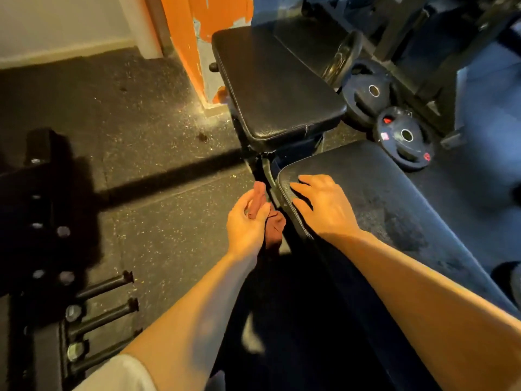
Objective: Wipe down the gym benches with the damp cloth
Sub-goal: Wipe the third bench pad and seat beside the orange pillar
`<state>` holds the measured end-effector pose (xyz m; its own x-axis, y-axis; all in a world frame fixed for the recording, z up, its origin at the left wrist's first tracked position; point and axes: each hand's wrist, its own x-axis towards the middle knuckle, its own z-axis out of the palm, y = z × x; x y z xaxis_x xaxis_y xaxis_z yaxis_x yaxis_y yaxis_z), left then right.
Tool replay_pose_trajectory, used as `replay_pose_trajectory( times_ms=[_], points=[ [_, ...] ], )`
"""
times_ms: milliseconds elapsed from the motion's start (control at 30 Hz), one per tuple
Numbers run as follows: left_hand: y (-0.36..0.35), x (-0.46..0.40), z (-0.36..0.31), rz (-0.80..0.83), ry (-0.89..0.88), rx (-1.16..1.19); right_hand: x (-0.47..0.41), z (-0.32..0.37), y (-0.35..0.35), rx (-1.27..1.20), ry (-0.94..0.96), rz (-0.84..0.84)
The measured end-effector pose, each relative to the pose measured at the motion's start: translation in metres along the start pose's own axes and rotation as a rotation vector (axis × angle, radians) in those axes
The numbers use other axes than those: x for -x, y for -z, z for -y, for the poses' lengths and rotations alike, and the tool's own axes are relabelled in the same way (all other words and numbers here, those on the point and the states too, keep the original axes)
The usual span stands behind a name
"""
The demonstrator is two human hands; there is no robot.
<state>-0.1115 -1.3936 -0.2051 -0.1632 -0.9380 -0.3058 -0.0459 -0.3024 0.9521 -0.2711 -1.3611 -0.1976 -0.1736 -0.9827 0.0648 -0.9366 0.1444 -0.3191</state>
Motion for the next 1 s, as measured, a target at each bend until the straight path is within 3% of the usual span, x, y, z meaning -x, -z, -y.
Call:
replay_pose_trajectory(
  times_ms=[200, 300, 433, 567, 733, 867, 1000],
  points=[
    [-0.018, -0.046, 0.035, 0.122, -0.071, 0.155, 0.005, -0.015, -0.026, 0.036, 0.060, -0.135],
    [-0.030, -0.040, 0.049, 0.065, -0.146, 0.220, 0.003, -0.013, -0.025, 0.036, 0.058, -0.147],
    [-0.042, -0.019, 0.074, 0.008, -0.262, 0.210, 0.004, -0.015, -0.029, 0.047, 0.079, -0.172],
    [-0.040, -0.007, 0.084, 0.091, -0.302, 0.199, 0.004, -0.016, -0.028, 0.025, 0.086, -0.165],
    [-0.035, -0.042, 0.054, -0.038, -0.322, 0.125, 0.003, -0.016, -0.026, 0.024, 0.087, -0.166],
    [-0.037, -0.040, 0.068, 0.047, -0.366, 0.115, 0.002, -0.018, -0.028, 0.037, 0.105, -0.173],
    [-0.039, -0.025, 0.087, -0.037, -0.458, 0.003, 0.001, -0.019, -0.029, 0.039, 0.109, -0.173]
  ],
)
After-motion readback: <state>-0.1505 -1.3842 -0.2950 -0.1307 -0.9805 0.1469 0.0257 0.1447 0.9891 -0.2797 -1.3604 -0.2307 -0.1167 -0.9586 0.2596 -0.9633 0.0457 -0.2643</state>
